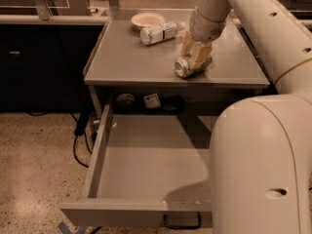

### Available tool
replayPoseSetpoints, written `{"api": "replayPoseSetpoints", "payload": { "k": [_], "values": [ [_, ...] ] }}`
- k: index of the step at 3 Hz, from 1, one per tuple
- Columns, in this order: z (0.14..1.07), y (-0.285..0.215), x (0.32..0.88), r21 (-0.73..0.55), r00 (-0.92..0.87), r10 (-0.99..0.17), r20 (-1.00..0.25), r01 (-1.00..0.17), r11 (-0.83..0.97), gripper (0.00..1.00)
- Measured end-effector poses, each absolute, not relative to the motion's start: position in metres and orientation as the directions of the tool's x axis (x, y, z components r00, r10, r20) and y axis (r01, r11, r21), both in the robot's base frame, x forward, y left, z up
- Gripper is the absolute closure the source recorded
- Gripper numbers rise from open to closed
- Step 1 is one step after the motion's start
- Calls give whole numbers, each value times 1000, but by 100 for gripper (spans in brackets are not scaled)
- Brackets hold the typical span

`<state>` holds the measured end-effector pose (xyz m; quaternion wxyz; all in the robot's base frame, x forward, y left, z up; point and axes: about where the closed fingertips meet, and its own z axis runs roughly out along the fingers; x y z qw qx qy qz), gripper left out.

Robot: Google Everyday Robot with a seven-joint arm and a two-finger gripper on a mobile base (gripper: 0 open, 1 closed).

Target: Pick 7up can from top drawer and place on counter

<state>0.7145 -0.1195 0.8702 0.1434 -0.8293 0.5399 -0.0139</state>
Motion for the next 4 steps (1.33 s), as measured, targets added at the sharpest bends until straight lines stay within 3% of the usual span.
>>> {"api": "replayPoseSetpoints", "payload": {
  "k": [1, 3, 4],
  "values": [
    [870, -119, 715, -255, 417, -899, -132, -891, -376, 61],
    [870, -119, 715, -255, 417, -899, -132, -891, -376, 0],
    [869, -117, 721, -271, 416, -900, -131, -888, -371, 0]
  ]
}}
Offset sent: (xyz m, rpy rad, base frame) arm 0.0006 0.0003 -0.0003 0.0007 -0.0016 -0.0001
